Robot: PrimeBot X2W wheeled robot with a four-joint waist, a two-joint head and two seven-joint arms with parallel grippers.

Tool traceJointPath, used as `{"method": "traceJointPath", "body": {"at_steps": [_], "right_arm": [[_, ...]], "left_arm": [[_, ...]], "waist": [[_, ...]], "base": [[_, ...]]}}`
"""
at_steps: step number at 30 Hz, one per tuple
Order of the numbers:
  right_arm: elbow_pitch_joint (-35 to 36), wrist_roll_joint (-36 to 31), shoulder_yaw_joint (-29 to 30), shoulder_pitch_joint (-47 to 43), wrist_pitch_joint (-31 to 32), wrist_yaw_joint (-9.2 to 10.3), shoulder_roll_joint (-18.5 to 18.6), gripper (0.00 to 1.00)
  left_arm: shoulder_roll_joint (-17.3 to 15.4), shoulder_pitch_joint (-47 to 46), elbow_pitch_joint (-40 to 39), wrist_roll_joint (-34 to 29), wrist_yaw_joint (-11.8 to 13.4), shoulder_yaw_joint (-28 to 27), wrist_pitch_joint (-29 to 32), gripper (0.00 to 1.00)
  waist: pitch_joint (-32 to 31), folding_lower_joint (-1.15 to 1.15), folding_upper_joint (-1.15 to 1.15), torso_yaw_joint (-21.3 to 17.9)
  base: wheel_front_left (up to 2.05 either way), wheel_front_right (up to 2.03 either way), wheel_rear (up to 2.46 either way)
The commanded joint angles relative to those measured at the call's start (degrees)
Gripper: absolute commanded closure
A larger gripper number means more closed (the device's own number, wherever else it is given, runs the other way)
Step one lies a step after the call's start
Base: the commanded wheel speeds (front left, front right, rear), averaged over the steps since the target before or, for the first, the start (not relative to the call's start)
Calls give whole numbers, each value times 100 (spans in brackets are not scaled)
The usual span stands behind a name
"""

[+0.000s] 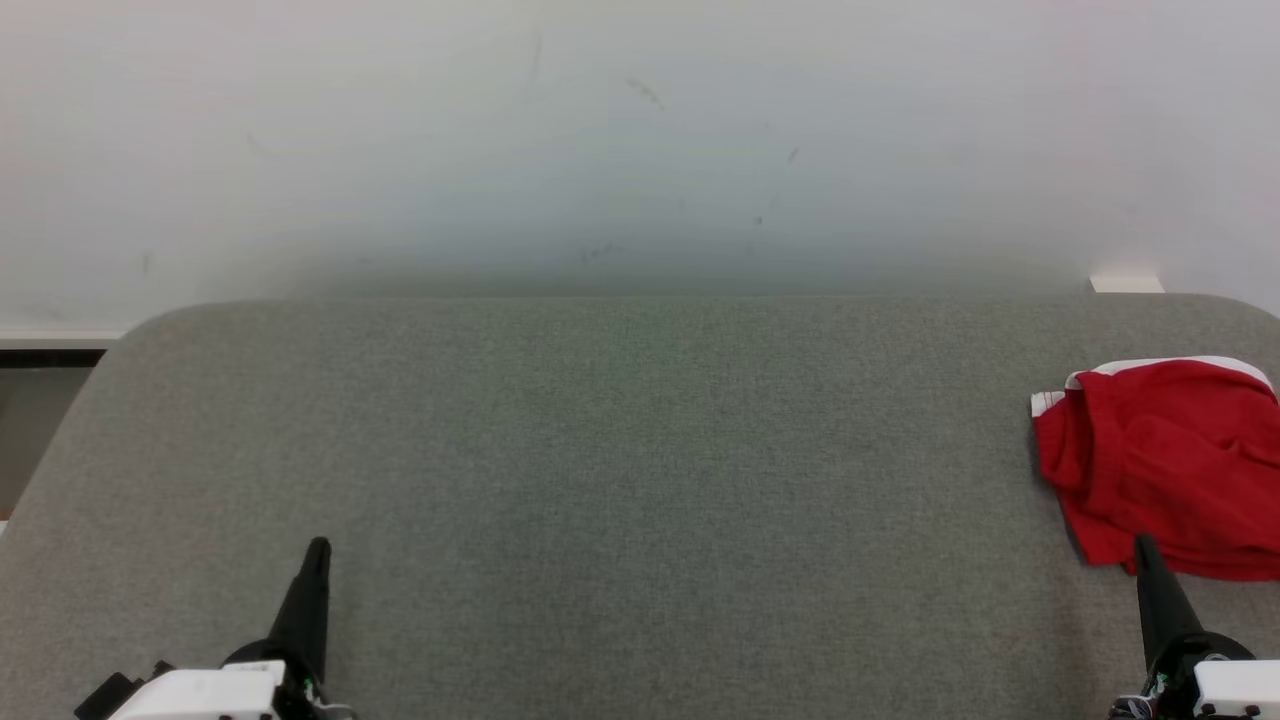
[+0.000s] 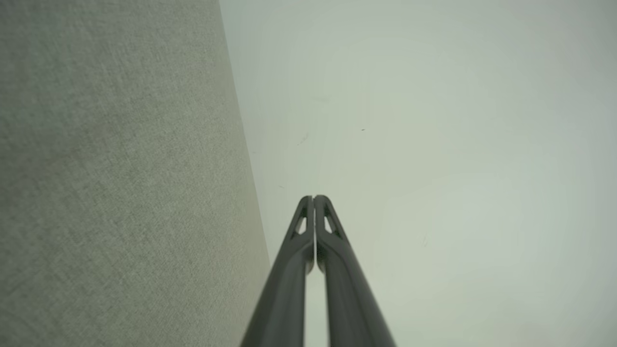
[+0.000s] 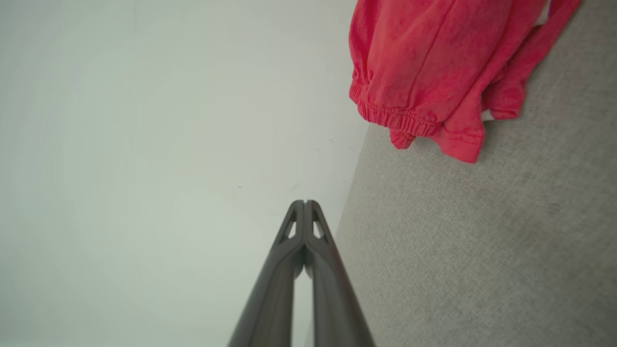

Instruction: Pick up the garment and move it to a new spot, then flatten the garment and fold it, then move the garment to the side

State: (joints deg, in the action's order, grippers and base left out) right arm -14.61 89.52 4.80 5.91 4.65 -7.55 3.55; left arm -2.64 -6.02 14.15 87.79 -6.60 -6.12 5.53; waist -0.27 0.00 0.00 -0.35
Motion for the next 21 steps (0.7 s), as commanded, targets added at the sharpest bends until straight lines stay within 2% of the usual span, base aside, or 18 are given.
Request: {"method": "traceJointPath", "body": {"at_steps": [1, 10, 21], "right_arm": [[34, 82, 39, 90, 33, 11, 23, 100], [30, 392, 93, 106, 126, 12, 20, 100], [29, 374, 94, 102, 131, 12, 16, 100]], "left_arm": [[-40, -64, -32, 130, -43, -29, 35, 100], [-41, -72, -51, 499, -48, -69, 130, 100], [-40, -71, -50, 484, -48, -65, 130, 100]], "waist": [[3, 0, 0, 4], [25, 0, 0, 35], [25, 0, 0, 35]], "base": [[0, 0, 0], [0, 0, 0], [0, 0, 0]]}}
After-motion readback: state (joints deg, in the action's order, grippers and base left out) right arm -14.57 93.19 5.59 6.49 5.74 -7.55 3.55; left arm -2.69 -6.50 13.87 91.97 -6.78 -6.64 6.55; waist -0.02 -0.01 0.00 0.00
